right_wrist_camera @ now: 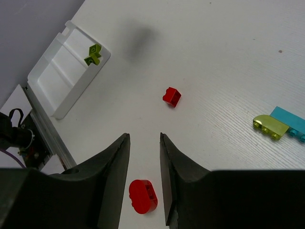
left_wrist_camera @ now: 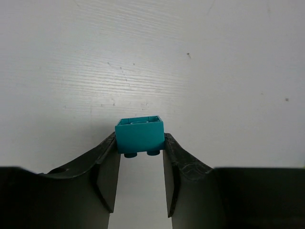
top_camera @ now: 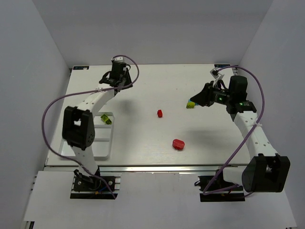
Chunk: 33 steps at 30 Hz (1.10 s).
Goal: Sort the legos into containers by color
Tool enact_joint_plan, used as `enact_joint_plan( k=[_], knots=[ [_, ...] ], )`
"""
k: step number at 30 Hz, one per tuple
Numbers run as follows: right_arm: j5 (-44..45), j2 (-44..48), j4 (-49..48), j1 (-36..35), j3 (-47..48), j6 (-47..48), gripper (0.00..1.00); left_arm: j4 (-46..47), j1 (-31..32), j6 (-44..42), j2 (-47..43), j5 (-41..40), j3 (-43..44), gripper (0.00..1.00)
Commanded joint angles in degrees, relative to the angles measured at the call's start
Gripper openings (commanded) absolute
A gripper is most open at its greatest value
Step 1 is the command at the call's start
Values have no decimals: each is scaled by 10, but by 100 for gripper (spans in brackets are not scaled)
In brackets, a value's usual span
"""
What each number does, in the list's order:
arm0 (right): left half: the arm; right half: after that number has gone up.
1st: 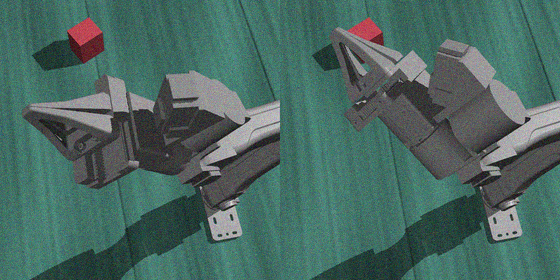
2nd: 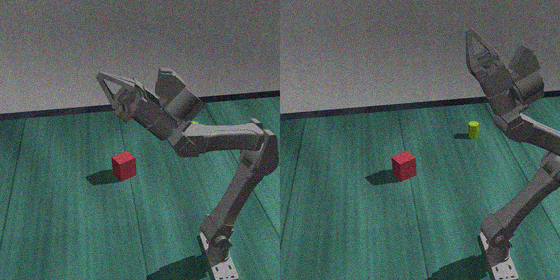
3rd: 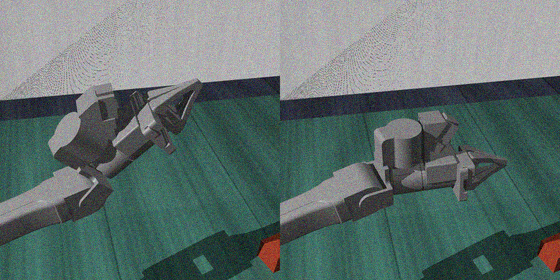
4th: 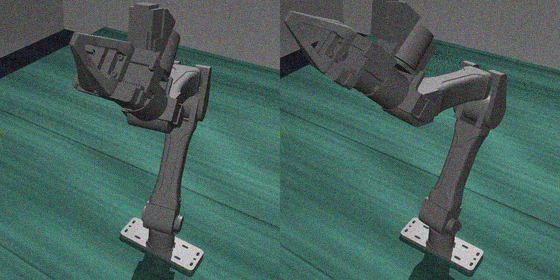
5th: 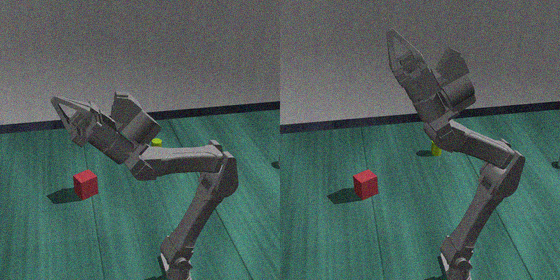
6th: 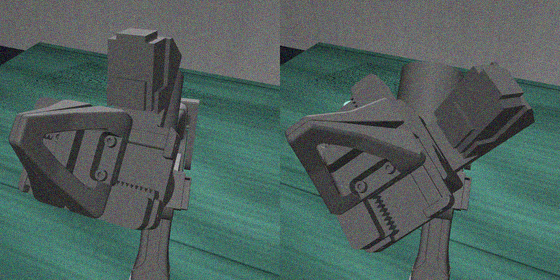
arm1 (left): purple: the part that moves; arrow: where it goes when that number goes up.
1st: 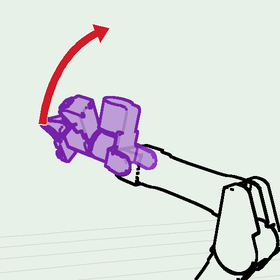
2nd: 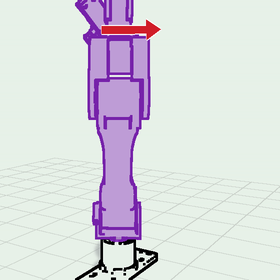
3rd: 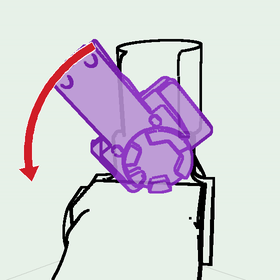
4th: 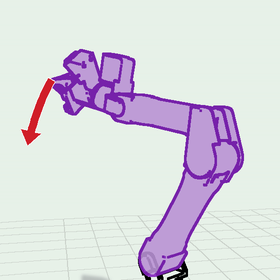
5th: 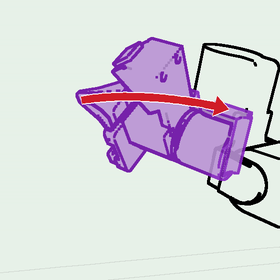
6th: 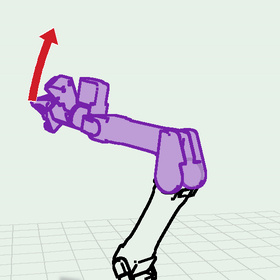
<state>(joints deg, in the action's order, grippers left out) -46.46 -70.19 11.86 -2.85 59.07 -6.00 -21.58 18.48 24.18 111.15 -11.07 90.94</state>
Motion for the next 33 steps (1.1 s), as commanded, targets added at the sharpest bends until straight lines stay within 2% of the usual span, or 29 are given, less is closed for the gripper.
enact_joint_plan(
  k=[1, 3, 4, 8, 14, 17, 21, 28, 33],
  knots=[
    [-8, -6, -10, 1, -4, 12, 37, -26, -5, 11, -114, 19, -74, 9],
    [-5, -4, -10, 2, -6, 13, 37, -57, -12, 26, -158, 11, -128, 2],
    [-5, -4, -10, 3, -6, 14, 37, -65, -12, 37, -204, -2, -179, 1],
    [-6, -4, -11, 2, -8, 15, 37, -110, -22, 61, -316, -58, -283, 0],
    [-5, -6, -12, 3, -10, 14, 37, -173, -48, 74, -422, -57, -354, 0],
    [-3, -8, -13, 6, -10, 18, 38, -196, -54, 76, -426, -54, -371, 1],
    [-2, -13, -10, 3, -9, 20, 40, -220, -64, 89, -388, -52, -403, 1],
    [1, -20, -7, 10, -8, 24, 44, -208, -70, 89, -369, -50, -422, 0],
    [0, -25, -6, 15, -7, 27, 48, -206, -75, 81, -346, -62, -416, 15]
  ],
)
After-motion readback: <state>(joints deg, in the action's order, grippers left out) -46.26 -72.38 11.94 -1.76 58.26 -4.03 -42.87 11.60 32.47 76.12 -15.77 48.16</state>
